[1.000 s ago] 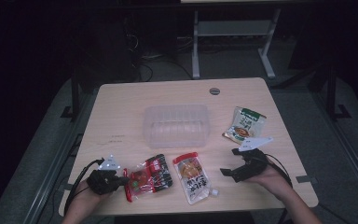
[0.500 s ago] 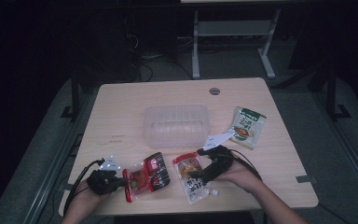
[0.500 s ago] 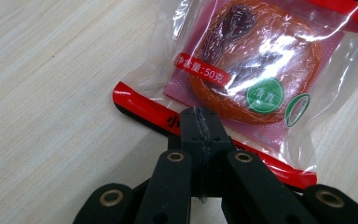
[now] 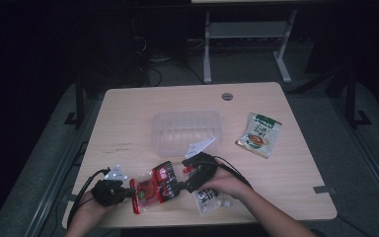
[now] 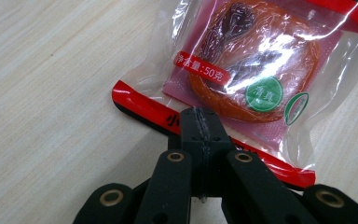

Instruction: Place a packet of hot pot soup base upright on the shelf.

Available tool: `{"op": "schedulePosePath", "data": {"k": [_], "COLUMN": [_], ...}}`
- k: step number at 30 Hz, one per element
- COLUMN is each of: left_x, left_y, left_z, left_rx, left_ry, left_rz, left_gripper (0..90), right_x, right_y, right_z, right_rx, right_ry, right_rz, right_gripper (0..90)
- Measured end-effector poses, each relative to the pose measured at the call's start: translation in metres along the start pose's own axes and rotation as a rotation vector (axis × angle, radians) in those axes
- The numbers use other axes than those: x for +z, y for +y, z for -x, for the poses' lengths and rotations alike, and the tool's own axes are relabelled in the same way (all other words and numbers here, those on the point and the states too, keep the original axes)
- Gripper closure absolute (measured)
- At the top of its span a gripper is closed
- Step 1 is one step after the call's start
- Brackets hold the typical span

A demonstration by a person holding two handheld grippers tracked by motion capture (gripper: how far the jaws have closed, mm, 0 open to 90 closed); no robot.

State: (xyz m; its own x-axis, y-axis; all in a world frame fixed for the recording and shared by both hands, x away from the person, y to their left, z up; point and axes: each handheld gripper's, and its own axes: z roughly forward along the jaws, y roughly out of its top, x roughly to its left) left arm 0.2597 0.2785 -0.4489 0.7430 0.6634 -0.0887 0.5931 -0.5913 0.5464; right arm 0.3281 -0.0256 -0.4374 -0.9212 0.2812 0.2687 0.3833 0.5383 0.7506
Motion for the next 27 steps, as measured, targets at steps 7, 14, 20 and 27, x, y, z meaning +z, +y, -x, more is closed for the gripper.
{"op": "schedulePosePath", "data": {"k": [7, 14, 20, 27], "left_x": [0.000, 0.000, 0.000, 0.000], "left_y": [0.000, 0.000, 0.000, 0.000], "left_z": [0.000, -0.001, 0.000, -0.001], "left_rx": [-0.006, -0.012, -0.016, -0.011], "left_ry": [-0.003, -0.004, -0.005, -0.005], "left_rz": [-0.002, -0.002, -0.003, -0.004], "left_gripper": [89.7, 89.7, 89.7, 89.7], "right_x": [0.018, 0.031, 0.041, 0.048], "right_y": [0.008, 0.004, 0.001, 0.004], "right_z": [-0.002, -0.004, -0.007, -0.008], "right_rx": [0.002, 0.018, 0.033, 0.046], "right_ry": [0.013, 0.035, 0.075, 0.105], "right_rz": [-0.010, -0.056, -0.080, -0.052], "right_gripper": [6.4, 6.3, 6.4, 16.5]}}
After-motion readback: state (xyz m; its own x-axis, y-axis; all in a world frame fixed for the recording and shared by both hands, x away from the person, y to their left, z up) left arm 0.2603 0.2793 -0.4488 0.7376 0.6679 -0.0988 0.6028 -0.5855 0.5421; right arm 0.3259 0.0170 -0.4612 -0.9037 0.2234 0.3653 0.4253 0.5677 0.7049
